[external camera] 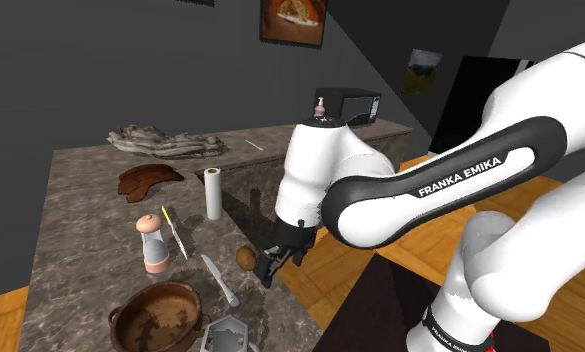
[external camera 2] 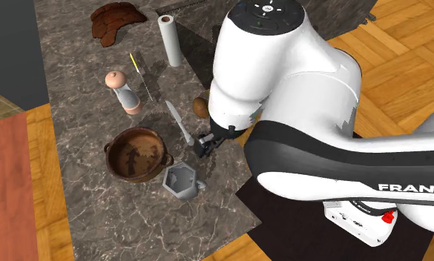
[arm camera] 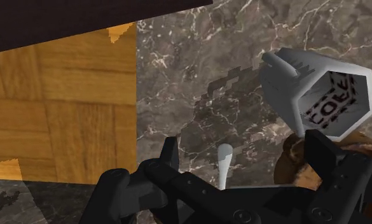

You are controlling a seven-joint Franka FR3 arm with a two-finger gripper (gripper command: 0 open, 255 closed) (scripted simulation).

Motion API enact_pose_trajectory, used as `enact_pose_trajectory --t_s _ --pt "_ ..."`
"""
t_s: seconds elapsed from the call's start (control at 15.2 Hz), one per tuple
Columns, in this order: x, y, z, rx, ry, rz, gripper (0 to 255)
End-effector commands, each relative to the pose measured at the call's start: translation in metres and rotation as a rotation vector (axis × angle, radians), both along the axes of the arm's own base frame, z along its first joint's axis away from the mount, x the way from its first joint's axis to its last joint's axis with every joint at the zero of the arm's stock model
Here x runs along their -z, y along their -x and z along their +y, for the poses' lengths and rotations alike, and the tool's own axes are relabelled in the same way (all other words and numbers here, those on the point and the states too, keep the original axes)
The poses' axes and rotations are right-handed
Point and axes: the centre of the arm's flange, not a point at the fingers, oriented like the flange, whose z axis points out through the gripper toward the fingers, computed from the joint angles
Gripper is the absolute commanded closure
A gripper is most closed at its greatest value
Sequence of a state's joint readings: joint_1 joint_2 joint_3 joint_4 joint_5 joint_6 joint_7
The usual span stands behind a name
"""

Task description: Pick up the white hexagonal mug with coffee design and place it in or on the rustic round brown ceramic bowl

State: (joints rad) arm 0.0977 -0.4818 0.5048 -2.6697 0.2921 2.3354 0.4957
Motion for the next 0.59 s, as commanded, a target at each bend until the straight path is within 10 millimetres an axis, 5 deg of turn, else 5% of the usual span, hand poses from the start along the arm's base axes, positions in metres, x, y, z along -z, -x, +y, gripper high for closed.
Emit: enact_pose_trajectory --t_s 0.0,0.53 --pt "0.017 -0.002 0.020 0.015 0.005 -0.004 0" --pt "0.092 -0.017 0.098 0.067 0.036 -0.012 0"
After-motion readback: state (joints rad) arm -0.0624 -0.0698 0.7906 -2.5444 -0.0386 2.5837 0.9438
